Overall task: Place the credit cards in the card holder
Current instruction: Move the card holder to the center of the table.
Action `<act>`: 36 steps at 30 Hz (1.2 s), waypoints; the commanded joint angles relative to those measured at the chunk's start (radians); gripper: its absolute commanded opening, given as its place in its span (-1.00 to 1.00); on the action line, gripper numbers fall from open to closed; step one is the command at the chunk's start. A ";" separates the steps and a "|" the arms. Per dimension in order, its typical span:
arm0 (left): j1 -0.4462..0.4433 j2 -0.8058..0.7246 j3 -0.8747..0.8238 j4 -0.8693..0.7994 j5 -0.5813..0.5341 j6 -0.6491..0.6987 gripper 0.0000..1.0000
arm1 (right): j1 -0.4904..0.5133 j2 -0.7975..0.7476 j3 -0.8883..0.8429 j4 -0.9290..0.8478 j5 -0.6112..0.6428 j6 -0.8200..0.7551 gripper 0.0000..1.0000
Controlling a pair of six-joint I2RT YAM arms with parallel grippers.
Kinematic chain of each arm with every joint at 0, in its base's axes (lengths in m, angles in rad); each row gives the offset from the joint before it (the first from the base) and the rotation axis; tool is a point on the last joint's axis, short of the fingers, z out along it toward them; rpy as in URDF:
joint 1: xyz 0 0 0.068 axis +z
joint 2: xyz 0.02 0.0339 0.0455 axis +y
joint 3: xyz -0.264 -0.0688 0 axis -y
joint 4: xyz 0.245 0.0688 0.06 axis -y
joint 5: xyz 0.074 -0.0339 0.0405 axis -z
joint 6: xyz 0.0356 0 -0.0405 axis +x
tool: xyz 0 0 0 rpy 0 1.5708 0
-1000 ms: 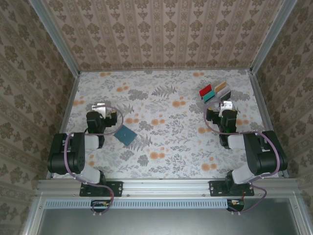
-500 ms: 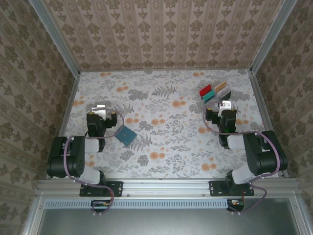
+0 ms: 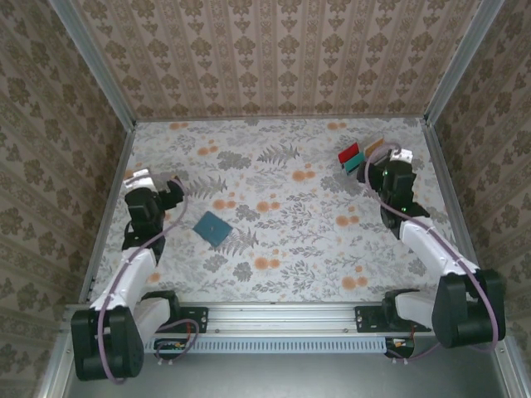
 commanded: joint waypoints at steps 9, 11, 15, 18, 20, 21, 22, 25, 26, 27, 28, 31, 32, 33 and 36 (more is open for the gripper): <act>-0.237 0.154 0.132 -0.341 0.449 -0.267 1.00 | 0.096 -0.045 -0.008 -0.305 -0.637 0.250 0.91; -0.295 0.212 0.178 -0.406 0.395 -0.240 1.00 | 0.129 -0.044 -0.004 -0.320 -0.625 0.244 0.87; -0.346 0.315 0.254 -0.564 0.288 -0.256 0.99 | 0.175 -0.039 0.001 -0.340 -0.600 0.244 0.87; -0.392 0.336 0.257 -0.610 0.233 -0.257 1.00 | 0.204 -0.041 -0.013 -0.330 -0.576 0.254 0.87; -0.421 0.342 0.255 -0.634 0.201 -0.266 1.00 | 0.217 -0.035 -0.017 -0.329 -0.566 0.261 0.87; -0.434 0.344 0.253 -0.642 0.187 -0.266 1.00 | 0.222 -0.031 -0.017 -0.327 -0.565 0.261 0.87; -0.445 0.346 0.250 -0.646 0.172 -0.267 1.00 | 0.227 -0.026 -0.017 -0.331 -0.562 0.261 0.87; -0.453 0.372 0.235 -0.642 0.153 -0.280 1.00 | 0.246 -0.008 -0.015 -0.324 -0.554 0.268 0.88; -0.468 0.384 0.228 -0.636 0.155 -0.286 1.00 | 0.252 -0.001 -0.015 -0.322 -0.554 0.273 0.88; -0.486 0.394 0.223 -0.626 0.159 -0.292 1.00 | 0.258 0.004 -0.014 -0.320 -0.554 0.277 0.88; -0.495 0.406 0.217 -0.613 0.169 -0.300 1.00 | 0.265 0.009 -0.012 -0.320 -0.554 0.280 0.88; -0.535 0.433 0.207 -0.584 0.202 -0.330 1.00 | 0.289 0.012 -0.019 -0.312 -0.540 0.294 0.88; -0.551 0.437 0.204 -0.578 0.200 -0.344 1.00 | 0.295 0.013 -0.023 -0.309 -0.538 0.297 0.88; -0.568 0.440 0.200 -0.573 0.200 -0.369 1.00 | 0.301 0.013 -0.027 -0.306 -0.536 0.300 0.88; -0.598 0.448 0.174 -0.522 0.233 -0.458 1.00 | 0.312 0.011 -0.039 -0.304 -0.524 0.310 0.88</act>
